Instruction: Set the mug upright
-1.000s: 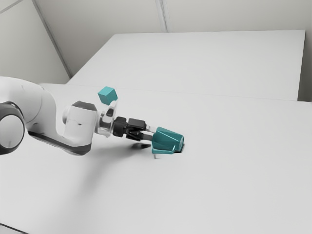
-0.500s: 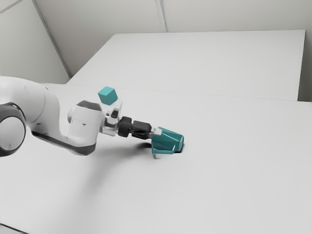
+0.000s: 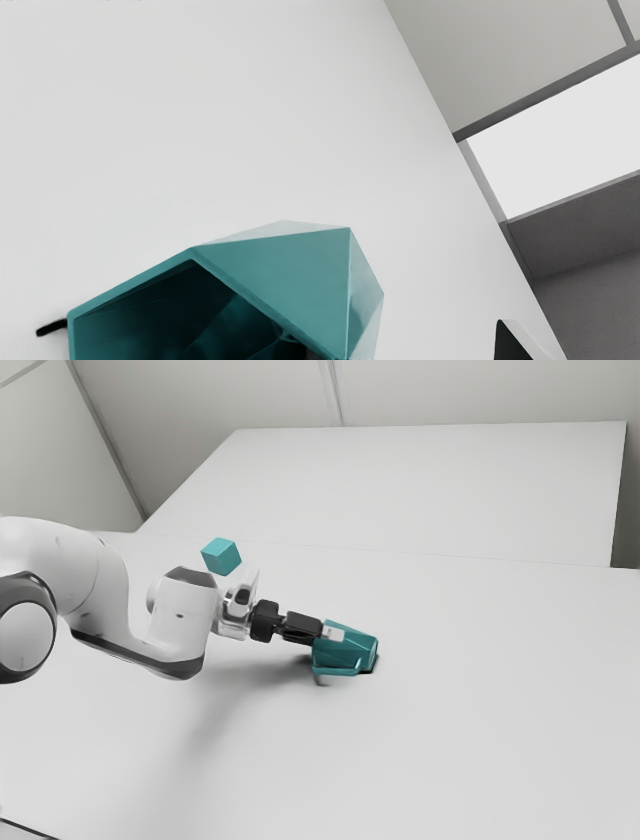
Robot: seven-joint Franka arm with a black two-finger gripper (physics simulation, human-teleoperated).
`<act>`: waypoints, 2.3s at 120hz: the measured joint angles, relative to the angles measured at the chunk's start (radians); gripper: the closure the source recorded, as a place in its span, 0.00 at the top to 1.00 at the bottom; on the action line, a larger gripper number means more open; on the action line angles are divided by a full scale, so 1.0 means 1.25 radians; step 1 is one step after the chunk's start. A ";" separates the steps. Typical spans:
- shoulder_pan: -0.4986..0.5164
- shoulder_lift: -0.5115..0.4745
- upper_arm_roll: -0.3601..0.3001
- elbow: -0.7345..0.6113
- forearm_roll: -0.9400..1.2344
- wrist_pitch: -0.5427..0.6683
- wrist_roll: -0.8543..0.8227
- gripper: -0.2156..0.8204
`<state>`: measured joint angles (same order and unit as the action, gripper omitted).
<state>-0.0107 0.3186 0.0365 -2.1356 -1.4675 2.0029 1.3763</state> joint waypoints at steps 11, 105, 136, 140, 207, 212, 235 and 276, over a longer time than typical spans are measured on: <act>0.000 -0.001 0.000 0.000 -0.001 0.001 0.004 0.36; -0.030 -0.098 0.000 0.004 0.042 0.016 -0.004 0.05; -0.031 -0.173 0.003 0.030 0.317 0.054 -0.095 0.05; -0.031 -0.182 0.003 0.033 0.362 0.057 -0.113 0.05; -0.003 -0.296 -0.002 0.006 0.916 0.077 -0.440 0.04; -0.006 -0.307 -0.002 -0.007 0.928 0.077 -0.461 0.04; -0.022 -0.349 -0.007 -0.060 1.002 0.082 -0.553 0.05; -0.023 -0.373 -0.023 -0.134 1.128 0.150 -0.701 0.05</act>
<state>-0.0392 -0.1475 0.0079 -2.3032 -0.0573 2.1907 0.5005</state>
